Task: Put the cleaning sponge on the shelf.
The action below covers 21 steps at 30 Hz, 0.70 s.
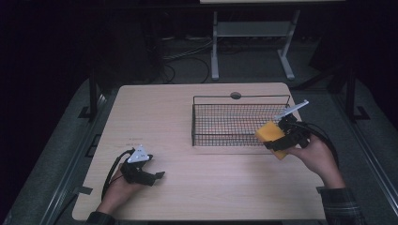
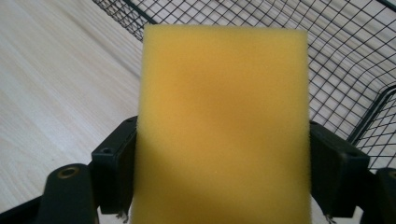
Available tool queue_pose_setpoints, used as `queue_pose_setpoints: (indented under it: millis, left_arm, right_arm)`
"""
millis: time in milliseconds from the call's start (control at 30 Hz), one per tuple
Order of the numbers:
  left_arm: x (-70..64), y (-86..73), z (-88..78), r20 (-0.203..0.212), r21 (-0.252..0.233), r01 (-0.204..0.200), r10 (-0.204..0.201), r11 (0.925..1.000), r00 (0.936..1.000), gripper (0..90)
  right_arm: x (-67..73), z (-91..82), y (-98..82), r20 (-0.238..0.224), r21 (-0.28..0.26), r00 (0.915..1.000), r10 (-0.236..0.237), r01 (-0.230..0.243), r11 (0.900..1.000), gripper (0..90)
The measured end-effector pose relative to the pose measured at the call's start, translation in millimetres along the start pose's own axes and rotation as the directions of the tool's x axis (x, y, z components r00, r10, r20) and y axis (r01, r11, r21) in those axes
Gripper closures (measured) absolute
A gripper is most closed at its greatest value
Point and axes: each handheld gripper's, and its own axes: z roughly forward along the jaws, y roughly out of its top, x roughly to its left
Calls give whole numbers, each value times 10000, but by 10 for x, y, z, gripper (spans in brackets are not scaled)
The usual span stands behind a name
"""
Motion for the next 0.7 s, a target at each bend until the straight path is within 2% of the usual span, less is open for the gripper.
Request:
queue_pose_setpoints:
  millis: [700]
  left_arm:
    - [2,0,-2,2,25,-38,38,10000,10000,140]
  right_arm:
    - [-256,29,242,314,205,9991,285,-291,9994,220]
